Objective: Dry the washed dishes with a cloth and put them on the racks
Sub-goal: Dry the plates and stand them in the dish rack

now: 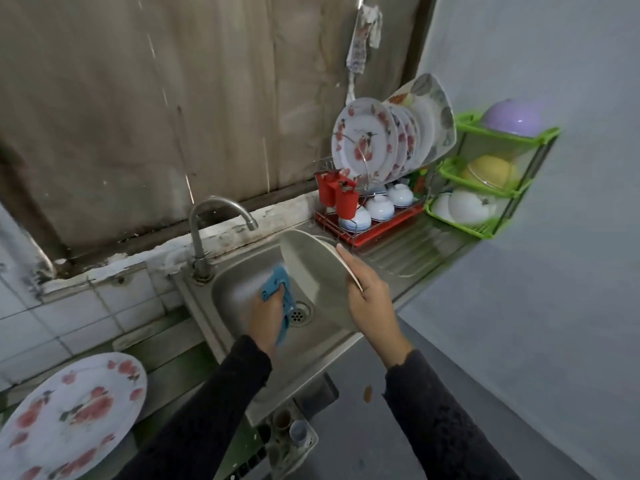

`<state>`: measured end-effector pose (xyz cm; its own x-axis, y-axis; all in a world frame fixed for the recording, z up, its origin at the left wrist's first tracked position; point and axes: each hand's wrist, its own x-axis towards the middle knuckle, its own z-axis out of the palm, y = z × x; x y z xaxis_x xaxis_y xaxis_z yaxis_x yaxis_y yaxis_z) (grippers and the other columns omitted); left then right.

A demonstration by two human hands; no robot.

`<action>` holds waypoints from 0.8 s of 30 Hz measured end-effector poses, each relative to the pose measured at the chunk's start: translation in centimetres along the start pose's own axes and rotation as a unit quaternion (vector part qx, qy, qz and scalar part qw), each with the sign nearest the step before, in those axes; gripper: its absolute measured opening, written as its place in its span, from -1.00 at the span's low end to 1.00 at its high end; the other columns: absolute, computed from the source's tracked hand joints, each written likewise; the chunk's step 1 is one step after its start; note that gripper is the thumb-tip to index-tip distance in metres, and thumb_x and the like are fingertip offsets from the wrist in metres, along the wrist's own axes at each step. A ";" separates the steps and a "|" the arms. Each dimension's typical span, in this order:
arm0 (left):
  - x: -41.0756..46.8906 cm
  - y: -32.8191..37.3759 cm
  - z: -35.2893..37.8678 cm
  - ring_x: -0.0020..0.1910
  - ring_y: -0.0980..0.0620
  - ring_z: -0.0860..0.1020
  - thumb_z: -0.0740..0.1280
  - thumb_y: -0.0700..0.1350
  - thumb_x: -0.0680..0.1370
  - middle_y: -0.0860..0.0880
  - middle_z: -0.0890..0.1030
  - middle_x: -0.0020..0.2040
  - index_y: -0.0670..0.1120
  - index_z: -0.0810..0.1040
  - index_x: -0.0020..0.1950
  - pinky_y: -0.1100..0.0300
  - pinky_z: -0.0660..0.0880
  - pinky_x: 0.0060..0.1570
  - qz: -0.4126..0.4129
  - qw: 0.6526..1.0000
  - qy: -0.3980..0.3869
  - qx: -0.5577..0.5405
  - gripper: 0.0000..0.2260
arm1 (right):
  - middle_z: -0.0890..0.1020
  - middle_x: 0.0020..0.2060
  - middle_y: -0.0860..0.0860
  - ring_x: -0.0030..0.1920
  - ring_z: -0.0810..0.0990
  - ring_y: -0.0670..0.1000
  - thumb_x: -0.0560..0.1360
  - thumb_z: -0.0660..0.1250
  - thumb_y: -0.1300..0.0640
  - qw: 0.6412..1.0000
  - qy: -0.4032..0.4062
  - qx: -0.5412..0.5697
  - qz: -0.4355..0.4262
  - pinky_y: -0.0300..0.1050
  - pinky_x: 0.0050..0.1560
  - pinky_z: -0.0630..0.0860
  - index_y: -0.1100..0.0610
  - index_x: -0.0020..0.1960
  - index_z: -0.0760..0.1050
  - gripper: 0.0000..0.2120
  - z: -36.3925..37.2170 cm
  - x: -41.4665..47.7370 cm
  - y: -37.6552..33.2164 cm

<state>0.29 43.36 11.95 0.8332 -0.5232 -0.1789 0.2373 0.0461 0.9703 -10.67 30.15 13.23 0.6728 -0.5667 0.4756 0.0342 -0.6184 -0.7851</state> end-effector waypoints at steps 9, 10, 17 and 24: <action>4.7 2.2 16.2 0.12 -0.13 0.58 0.17 -0.08 0.69 -0.16 0.61 0.16 -0.05 0.54 0.22 -0.07 0.51 0.21 0.070 0.995 0.023 -0.063 -0.80 | 0.45 0.32 -0.30 0.34 0.36 -0.44 0.52 0.13 0.30 0.998 0.041 0.022 -0.043 -0.50 0.32 0.27 -0.04 0.44 0.40 -0.47 -11.7 7.2 6.2; 5.1 2.4 17.5 0.11 -0.08 0.59 0.17 -0.08 0.69 -0.16 0.59 0.21 -0.08 0.51 0.28 -0.01 0.51 0.22 0.079 0.994 0.022 -0.073 -0.77 | 0.44 0.32 -0.31 0.34 0.36 -0.44 0.53 0.14 0.30 0.997 0.045 0.026 -0.049 -0.51 0.31 0.26 -0.04 0.43 0.41 -0.48 -12.8 8.0 6.5; 8.9 7.1 23.5 0.04 0.12 0.61 0.14 -0.09 0.69 -0.10 0.59 0.18 -0.13 0.42 0.39 0.36 0.55 -0.13 0.186 0.974 0.074 -0.103 -0.70 | 0.50 0.37 -0.20 0.41 0.42 -0.22 0.59 0.16 0.39 0.985 0.099 0.107 -0.095 -0.31 0.40 0.35 0.13 0.46 0.45 -0.52 -17.5 14.8 7.1; 16.3 13.2 24.4 -0.24 0.19 0.60 0.17 -0.11 0.68 -0.02 0.61 -0.07 -0.20 0.46 0.33 0.35 0.54 -0.26 0.227 0.953 0.126 -0.158 -0.72 | 0.48 0.39 -0.20 0.45 0.38 -0.17 0.63 0.10 0.32 0.963 0.142 0.184 -0.134 0.01 0.51 0.33 -0.10 0.45 0.38 -0.51 -16.9 23.0 5.6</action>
<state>4.75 14.67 25.79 0.9699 -0.1692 0.1750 -0.0704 0.4934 0.8670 -7.46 4.42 26.46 0.3758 -0.5726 0.7287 0.4722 -0.5583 -0.6822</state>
